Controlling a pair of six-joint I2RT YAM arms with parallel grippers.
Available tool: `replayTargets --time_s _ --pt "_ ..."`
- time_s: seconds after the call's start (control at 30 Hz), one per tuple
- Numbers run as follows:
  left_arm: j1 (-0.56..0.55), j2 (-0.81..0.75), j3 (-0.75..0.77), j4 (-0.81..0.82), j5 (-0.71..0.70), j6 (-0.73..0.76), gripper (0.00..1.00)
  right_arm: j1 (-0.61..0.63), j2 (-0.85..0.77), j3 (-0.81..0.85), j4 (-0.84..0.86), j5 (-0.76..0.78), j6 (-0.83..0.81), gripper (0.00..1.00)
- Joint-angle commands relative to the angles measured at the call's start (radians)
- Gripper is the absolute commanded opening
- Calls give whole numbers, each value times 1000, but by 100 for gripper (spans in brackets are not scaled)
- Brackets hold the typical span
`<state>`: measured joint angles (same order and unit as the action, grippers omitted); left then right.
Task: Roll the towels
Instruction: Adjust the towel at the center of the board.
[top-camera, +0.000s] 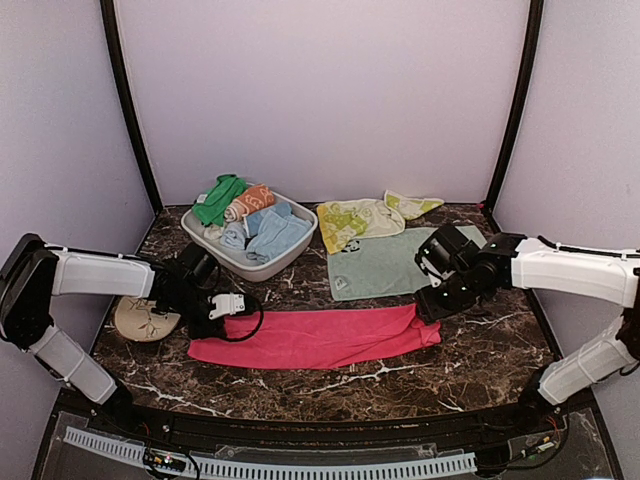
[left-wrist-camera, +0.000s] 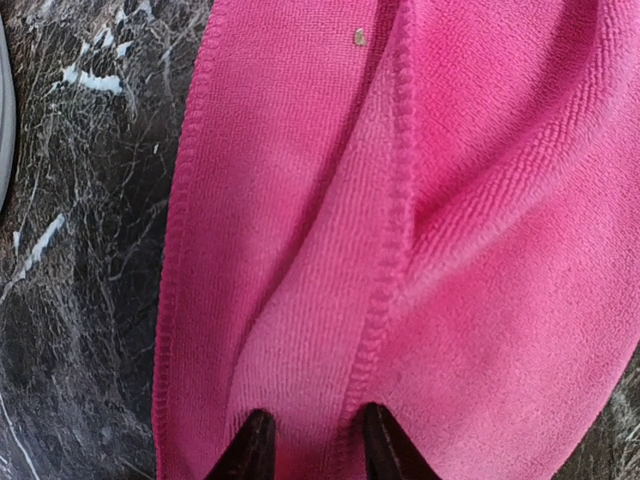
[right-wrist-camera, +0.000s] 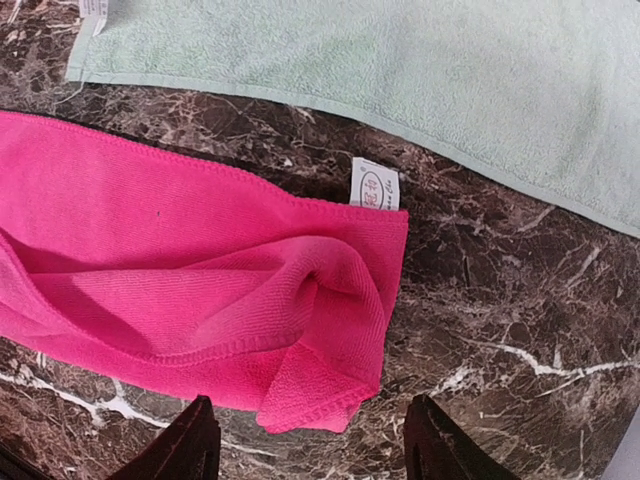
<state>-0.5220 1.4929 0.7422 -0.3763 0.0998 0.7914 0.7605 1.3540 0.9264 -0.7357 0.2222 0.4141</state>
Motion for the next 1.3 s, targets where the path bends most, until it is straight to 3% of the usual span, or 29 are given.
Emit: replayTargets --time_s 0.0,0.13,0.3,0.33,0.6,0.87,1.03,1.27 --pt "-3 0 -26 19 -18 -6 34 11 -23 -1 69 11 -82 63" --pt "-4 37 -39 64 -44 -2 32 11 48 33 64 30 -98 59" --pt "-2 55 -33 74 -67 -14 1 11 111 59 86 -18 -107 54" --pt "-1 33 -35 70 -66 -16 0 11 115 61 91 -23 -107 53" --pt "20 -180 23 -151 12 -18 0 10 119 61 111 -55 -104 40" --pt "20 -241 24 -233 44 -29 0 10 125 65 115 -71 -98 39" --pt "20 -197 -13 -167 8 -38 20 10 132 68 113 -78 -92 40" --pt "19 -167 -21 -74 -36 -24 29 9 106 39 97 -63 -84 43"
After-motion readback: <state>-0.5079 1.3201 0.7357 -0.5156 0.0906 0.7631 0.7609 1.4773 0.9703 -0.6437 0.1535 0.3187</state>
